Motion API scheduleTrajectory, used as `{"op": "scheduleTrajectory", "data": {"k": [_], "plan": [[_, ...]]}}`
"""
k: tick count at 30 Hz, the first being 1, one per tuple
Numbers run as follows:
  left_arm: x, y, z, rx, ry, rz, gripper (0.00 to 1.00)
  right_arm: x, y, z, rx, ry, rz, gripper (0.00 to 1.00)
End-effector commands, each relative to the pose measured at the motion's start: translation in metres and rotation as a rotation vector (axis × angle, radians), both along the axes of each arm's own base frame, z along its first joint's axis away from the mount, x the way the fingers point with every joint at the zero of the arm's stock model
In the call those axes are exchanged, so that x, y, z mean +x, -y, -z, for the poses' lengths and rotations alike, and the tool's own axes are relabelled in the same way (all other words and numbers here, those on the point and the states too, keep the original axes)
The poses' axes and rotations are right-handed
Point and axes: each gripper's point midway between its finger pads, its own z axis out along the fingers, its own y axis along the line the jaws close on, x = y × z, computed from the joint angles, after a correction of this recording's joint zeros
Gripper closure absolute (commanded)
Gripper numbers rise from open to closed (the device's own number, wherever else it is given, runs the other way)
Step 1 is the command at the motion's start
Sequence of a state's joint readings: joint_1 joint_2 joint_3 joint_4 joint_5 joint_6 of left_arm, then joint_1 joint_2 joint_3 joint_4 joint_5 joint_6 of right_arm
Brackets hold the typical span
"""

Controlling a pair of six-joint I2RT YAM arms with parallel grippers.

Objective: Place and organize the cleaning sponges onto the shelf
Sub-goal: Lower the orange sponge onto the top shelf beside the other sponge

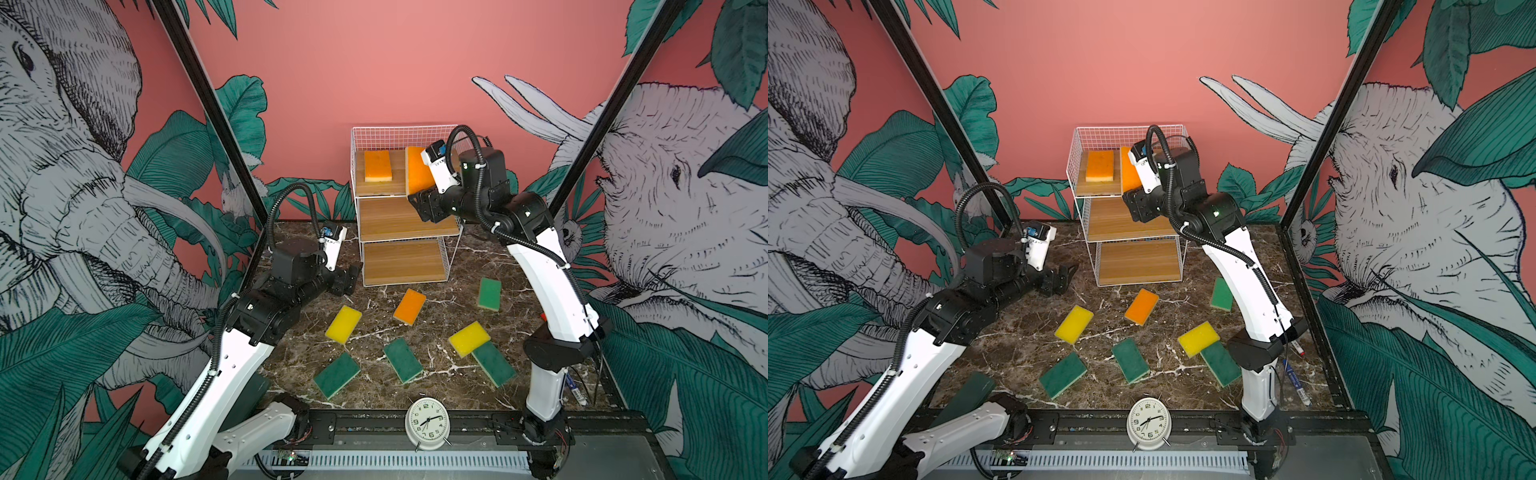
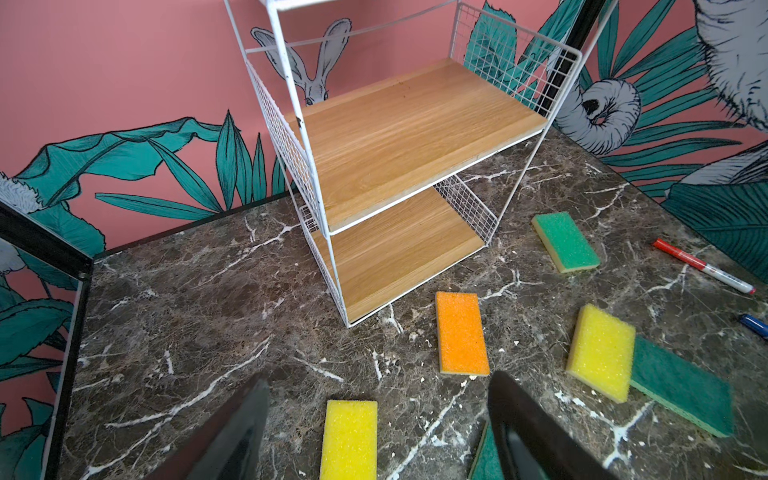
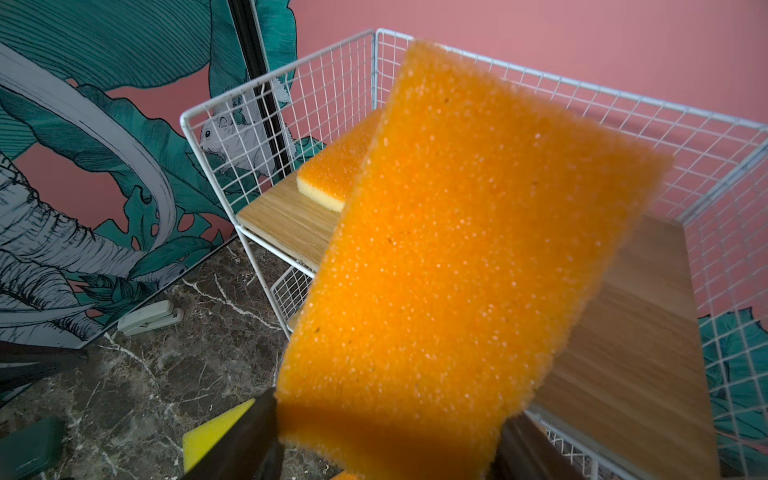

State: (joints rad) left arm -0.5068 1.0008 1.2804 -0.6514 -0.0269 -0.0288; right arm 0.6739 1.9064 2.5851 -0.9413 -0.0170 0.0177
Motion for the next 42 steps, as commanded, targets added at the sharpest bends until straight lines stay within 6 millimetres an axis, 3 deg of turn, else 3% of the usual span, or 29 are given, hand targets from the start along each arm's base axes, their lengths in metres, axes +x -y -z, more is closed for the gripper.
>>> {"op": "scheduleTrajectory", "data": {"k": [1,12,21,28,42], "plan": [[0.006,-0.002,-0.016,-0.006,0.051,-0.013,0.17,0.011,-0.005,-0.017,0.007,0.105,-0.014,0.27],[0.012,-0.002,-0.014,-0.014,0.057,-0.032,0.17,0.051,-0.002,-0.011,-0.021,0.179,0.073,0.27],[0.017,0.0,-0.009,-0.011,0.052,-0.038,0.16,0.071,-0.001,-0.001,-0.035,0.188,0.111,0.25],[0.019,0.001,-0.002,-0.009,0.039,-0.042,0.16,0.077,0.002,0.0,-0.038,0.195,0.14,0.23],[0.015,-0.003,0.0,-0.006,0.038,-0.048,0.16,0.089,-0.002,0.024,-0.083,0.16,0.153,0.22]]}}
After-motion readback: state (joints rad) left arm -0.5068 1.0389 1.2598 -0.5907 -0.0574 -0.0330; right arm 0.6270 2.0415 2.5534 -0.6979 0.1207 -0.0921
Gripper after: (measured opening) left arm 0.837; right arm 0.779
